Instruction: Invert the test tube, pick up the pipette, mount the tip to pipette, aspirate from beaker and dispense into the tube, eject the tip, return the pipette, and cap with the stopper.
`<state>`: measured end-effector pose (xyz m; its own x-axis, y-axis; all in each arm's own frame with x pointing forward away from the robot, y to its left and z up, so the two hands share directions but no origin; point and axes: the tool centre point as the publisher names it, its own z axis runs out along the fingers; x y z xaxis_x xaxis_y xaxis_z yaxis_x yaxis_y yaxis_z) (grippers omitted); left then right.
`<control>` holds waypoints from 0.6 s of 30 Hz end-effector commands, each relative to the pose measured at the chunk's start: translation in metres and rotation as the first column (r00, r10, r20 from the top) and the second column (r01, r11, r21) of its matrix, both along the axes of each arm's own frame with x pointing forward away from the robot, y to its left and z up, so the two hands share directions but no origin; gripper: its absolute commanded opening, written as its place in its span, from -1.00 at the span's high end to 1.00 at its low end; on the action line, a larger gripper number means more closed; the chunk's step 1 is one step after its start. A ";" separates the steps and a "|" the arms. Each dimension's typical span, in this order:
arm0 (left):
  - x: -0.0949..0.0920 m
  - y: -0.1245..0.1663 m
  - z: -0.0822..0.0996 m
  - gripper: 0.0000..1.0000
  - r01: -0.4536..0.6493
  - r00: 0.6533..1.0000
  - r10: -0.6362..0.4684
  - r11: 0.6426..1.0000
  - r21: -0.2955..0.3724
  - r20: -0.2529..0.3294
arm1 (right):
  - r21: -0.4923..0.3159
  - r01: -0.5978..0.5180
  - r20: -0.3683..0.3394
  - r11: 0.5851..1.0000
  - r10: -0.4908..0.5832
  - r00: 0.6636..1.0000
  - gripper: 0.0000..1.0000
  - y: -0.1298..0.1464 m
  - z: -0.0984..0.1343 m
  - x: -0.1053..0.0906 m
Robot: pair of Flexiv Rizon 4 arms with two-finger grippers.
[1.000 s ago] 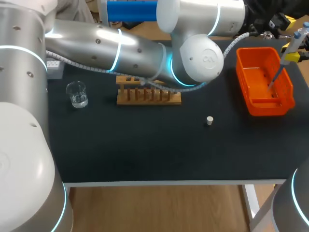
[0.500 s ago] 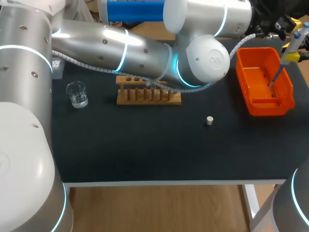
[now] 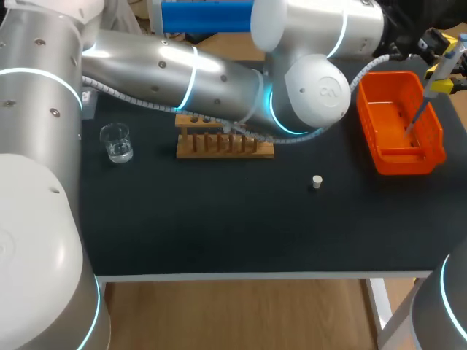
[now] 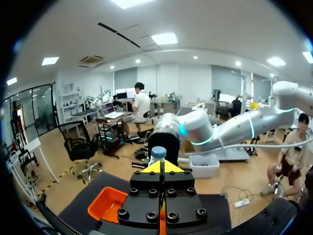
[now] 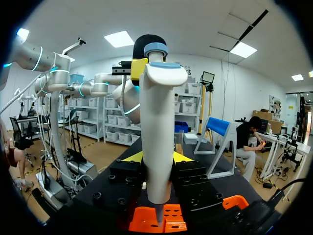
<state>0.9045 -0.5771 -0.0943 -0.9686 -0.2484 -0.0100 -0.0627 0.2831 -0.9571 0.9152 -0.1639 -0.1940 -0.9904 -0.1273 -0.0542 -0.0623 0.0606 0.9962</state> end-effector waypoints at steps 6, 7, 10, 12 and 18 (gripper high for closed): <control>0.006 -0.001 -0.011 1.00 0.025 1.000 -0.025 0.999 -0.046 0.004 | -0.005 0.000 0.000 1.000 0.000 1.000 1.00 0.000 0.002 -0.001; 0.006 -0.001 -0.012 1.00 0.025 1.000 -0.025 0.999 -0.046 0.003 | -0.005 0.000 0.000 1.000 0.000 1.000 1.00 0.000 0.002 -0.001; 0.006 -0.002 -0.014 1.00 0.027 1.000 -0.027 0.999 -0.046 0.002 | -0.005 0.000 0.000 1.000 0.000 1.000 1.00 0.000 0.002 -0.001; 0.006 -0.002 -0.016 1.00 0.029 1.000 -0.029 0.999 -0.043 -0.002 | -0.005 0.000 0.000 1.000 0.000 1.000 1.00 0.000 0.002 -0.001; 0.006 -0.003 -0.018 1.00 0.031 1.000 -0.031 0.999 -0.030 -0.003 | -0.005 0.000 0.000 1.000 0.000 1.000 1.00 0.000 0.002 -0.001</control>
<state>0.9057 -0.5787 -0.1049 -0.9709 -0.2395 -0.0049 -0.0700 0.3035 -0.9502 0.9152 -0.1640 -0.1958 -0.9906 -0.1262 -0.0536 -0.0618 0.0623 0.9961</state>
